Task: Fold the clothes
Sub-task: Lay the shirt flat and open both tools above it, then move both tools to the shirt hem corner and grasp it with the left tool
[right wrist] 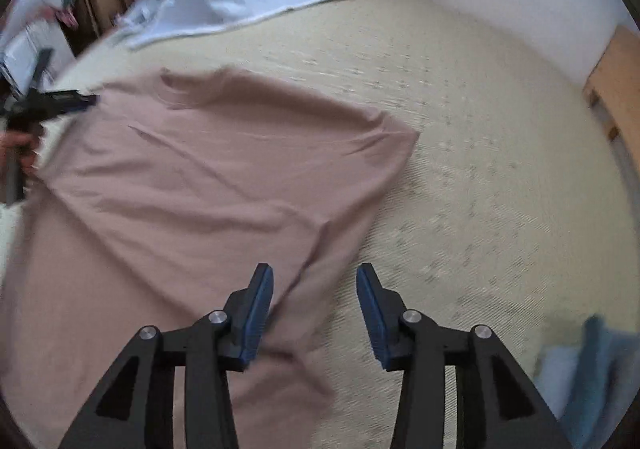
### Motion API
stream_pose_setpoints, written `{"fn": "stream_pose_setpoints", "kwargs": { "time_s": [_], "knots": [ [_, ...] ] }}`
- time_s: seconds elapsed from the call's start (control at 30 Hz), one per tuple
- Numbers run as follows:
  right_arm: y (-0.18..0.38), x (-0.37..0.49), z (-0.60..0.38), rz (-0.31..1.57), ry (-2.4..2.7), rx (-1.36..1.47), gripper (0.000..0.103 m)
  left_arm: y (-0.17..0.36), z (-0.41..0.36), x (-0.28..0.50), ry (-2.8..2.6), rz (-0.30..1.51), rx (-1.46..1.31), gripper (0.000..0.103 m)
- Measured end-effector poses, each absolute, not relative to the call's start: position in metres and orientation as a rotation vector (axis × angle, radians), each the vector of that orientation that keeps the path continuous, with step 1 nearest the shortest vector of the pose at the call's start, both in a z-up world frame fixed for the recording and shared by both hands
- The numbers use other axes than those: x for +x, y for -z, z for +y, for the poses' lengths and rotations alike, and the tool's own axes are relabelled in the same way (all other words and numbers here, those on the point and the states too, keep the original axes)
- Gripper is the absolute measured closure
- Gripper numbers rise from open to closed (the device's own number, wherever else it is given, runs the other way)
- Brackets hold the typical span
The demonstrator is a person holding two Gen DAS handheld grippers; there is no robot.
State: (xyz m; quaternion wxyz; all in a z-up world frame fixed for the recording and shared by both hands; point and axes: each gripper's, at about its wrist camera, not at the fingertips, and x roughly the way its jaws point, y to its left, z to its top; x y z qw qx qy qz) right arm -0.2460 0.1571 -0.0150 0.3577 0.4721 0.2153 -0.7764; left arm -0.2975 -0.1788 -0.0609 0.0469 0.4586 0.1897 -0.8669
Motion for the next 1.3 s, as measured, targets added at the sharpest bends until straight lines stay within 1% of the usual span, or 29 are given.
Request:
{"fn": "stream_pose_setpoints", "kwargs": {
  "time_s": [0.03,0.07,0.1,0.13,0.17,0.23,0.33,0.37,0.5,0.57,0.7,0.8,0.83,0.87,0.93,1.03,1.1,1.17,1.23,1.3],
  "knots": [
    [0.015,-0.237,0.158,0.557,1.994,1.203,0.057,0.053,-0.182,-0.288,2.676,0.597,1.391,0.041],
    [0.015,-0.227,0.159,0.562,1.988,1.188,0.057,0.045,-0.187,-0.279,2.701,0.602,1.385,0.039],
    [0.017,-0.22,0.16,0.566,1.982,1.178,0.057,0.037,-0.192,-0.269,2.722,0.594,1.377,0.034],
    [0.018,-0.214,0.16,0.56,1.973,1.179,0.057,0.029,-0.199,-0.256,2.736,0.572,1.36,0.03],
    [0.021,-0.205,0.161,0.55,1.961,1.182,0.057,0.022,-0.207,-0.243,2.742,0.545,1.334,0.029],
    [0.029,-0.196,0.164,0.555,1.969,1.194,0.057,0.014,-0.221,-0.22,2.738,0.455,1.304,0.024],
    [0.044,-0.199,0.17,0.622,2.056,1.249,0.057,0.027,-0.234,-0.193,2.693,0.312,1.353,0.024],
    [0.044,-0.195,0.174,0.65,2.093,1.257,0.057,0.033,-0.237,-0.184,2.678,0.295,1.386,0.024],
    [0.019,-0.163,0.195,0.574,2.166,1.239,0.057,0.055,-0.238,-0.143,2.612,0.271,1.481,0.024],
    [0.0,-0.137,0.205,0.556,2.206,1.198,0.057,0.057,-0.237,-0.118,2.605,0.286,1.501,0.024],
    [-0.045,-0.069,0.224,0.479,2.243,1.068,0.054,0.029,-0.229,-0.051,2.664,0.32,1.444,0.024],
    [-0.076,-0.011,0.235,0.398,2.254,0.914,0.045,0.005,-0.222,0.0,2.714,0.346,1.392,0.024],
    [-0.085,0.008,0.238,0.374,2.263,0.862,0.039,-0.003,-0.221,0.015,2.724,0.357,1.376,0.024],
    [-0.094,0.028,0.241,0.346,2.271,0.811,0.035,-0.01,-0.22,0.028,2.731,0.37,1.363,0.024],
    [-0.105,0.064,0.244,0.283,2.287,0.731,0.03,-0.025,-0.215,0.061,2.749,0.412,1.328,0.022],
    [-0.111,0.109,0.247,0.169,2.312,0.66,0.026,-0.035,-0.205,0.103,2.752,0.488,1.307,0.021],
    [-0.108,0.127,0.247,0.084,2.3,0.676,0.024,-0.033,-0.201,0.124,2.735,0.531,1.309,0.021],
    [-0.098,0.144,0.246,-0.002,2.26,0.71,0.024,-0.027,-0.203,0.145,2.692,0.622,1.302,0.021],
    [-0.084,0.158,0.24,-0.032,2.215,0.747,0.024,-0.014,-0.207,0.165,2.641,0.716,1.31,0.021],
    [-0.071,0.167,0.232,0.008,2.193,0.763,0.024,-0.002,-0.209,0.181,2.604,0.77,1.316,0.021]
  ]
}}
